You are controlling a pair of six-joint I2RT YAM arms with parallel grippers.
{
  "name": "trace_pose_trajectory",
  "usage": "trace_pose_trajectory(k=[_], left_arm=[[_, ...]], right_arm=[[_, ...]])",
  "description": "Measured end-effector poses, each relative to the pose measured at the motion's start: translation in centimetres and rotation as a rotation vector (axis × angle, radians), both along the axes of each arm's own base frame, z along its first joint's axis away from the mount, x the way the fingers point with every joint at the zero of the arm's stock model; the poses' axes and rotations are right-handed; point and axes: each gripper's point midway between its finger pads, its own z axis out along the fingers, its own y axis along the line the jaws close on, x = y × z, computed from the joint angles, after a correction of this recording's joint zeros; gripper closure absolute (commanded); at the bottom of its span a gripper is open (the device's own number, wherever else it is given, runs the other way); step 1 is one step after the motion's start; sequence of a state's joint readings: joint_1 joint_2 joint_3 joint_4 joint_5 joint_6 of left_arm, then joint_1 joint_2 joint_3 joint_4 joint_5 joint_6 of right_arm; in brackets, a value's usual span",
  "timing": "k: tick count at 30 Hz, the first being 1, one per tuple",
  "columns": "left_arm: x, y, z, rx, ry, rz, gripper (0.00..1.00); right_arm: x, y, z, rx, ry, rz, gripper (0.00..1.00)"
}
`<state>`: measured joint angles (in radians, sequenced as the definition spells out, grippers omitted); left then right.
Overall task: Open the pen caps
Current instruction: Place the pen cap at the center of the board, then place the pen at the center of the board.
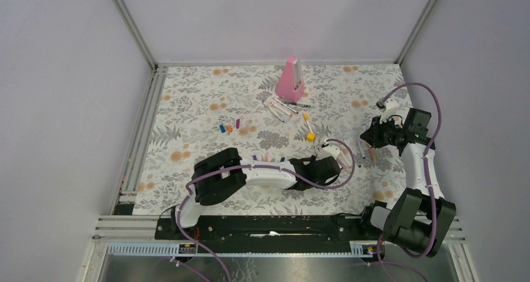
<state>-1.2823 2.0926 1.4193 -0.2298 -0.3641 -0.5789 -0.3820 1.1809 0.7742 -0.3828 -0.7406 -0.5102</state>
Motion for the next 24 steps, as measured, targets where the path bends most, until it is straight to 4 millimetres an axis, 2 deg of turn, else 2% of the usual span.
trace_pose_trajectory(k=[10,16,19,24], left_arm=[[0.5,0.8,0.0,0.046,-0.022,0.022,0.56],[0.3,1.8,1.0,0.045,-0.030,0.013,0.37],[-0.1,3.2,3.3,0.006,-0.053,0.002,0.33],[0.0,5.4,9.3,-0.166,-0.160,0.002,0.24]], right_arm=[[0.0,-0.5,-0.4,-0.008,0.013,-0.017,0.97],[0.0,-1.4,-0.7,-0.015,0.027,-0.050,0.98],[-0.1,-2.5,-1.3,-0.024,0.049,-0.087,0.97],[-0.2,-4.3,-3.2,-0.041,0.121,-0.146,0.94]])
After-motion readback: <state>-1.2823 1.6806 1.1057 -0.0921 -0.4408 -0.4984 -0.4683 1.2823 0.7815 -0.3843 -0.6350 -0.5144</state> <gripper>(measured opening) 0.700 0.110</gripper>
